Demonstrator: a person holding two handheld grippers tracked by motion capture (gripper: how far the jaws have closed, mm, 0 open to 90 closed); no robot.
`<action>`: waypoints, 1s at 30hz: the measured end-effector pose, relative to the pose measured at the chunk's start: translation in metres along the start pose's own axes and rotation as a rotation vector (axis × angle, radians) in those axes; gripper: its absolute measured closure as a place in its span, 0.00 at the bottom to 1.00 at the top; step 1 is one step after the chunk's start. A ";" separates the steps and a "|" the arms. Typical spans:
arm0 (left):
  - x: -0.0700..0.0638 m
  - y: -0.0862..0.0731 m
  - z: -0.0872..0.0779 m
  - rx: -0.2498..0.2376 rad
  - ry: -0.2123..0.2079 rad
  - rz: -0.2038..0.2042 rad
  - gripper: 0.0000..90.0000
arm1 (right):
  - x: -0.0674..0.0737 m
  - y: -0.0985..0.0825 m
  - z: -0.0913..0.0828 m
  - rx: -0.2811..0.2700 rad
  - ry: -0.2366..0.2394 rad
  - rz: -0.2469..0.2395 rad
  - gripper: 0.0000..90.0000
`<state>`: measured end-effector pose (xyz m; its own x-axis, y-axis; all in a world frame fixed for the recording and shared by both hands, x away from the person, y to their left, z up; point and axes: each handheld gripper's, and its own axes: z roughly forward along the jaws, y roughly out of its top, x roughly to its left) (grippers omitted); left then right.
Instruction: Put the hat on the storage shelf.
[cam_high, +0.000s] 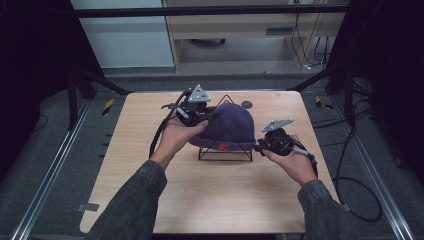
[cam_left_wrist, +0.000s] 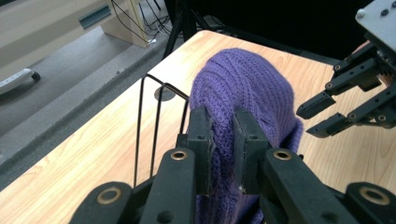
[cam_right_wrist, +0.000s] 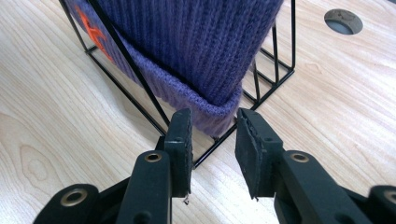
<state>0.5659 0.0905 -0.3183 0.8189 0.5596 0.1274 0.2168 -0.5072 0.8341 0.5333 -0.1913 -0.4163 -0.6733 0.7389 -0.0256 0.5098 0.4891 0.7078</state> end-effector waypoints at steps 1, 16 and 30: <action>0.000 -0.001 0.001 0.001 -0.002 0.000 0.87 | 0.000 -0.001 0.000 0.001 0.002 0.001 0.74; -0.004 -0.006 0.006 0.007 -0.013 -0.004 0.87 | -0.002 -0.009 0.004 0.011 -0.007 0.011 0.73; -0.003 -0.019 0.007 0.020 -0.013 -0.009 0.87 | -0.001 -0.010 0.008 0.018 -0.007 0.010 0.73</action>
<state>0.5628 0.0940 -0.3378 0.8234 0.5560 0.1130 0.2349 -0.5154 0.8241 0.5333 -0.1926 -0.4290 -0.6643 0.7471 -0.0241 0.5261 0.4903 0.6949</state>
